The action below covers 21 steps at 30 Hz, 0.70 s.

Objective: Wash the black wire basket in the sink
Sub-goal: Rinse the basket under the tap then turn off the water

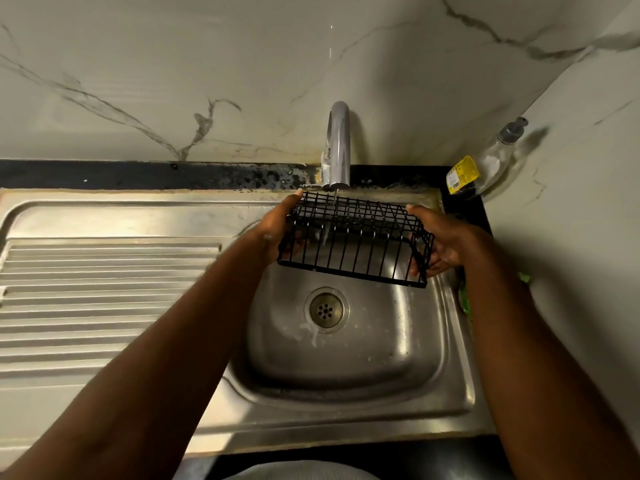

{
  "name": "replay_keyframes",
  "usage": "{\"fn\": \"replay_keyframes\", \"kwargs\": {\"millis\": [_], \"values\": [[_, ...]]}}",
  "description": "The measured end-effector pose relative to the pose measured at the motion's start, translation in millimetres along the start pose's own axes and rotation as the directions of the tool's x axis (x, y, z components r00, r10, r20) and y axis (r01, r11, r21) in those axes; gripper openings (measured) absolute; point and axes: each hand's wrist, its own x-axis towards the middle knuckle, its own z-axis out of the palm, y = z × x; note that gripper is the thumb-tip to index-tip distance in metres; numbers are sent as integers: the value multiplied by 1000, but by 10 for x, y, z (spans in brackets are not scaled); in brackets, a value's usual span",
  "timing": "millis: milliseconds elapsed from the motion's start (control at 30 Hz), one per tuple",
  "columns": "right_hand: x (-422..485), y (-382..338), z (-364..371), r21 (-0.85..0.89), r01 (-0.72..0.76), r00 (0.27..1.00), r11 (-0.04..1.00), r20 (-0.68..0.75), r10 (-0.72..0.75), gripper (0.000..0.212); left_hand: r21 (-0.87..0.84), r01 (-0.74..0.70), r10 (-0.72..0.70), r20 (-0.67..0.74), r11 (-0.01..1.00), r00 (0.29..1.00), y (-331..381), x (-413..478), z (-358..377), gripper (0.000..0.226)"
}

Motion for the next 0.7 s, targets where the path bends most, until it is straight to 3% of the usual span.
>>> {"fn": "replay_keyframes", "kwargs": {"millis": [267, 700], "values": [[20, -266, 261, -55, 6, 994, 998, 113, 0, 89, -82, 52, -58, -73, 995, 996, 4, -60, -372, 75], [-63, -278, 734, -49, 89, 989, 995, 125, -83, 100, -245, 65, -102, -144, 967, 984, -242, -276, -728, 57]]}}
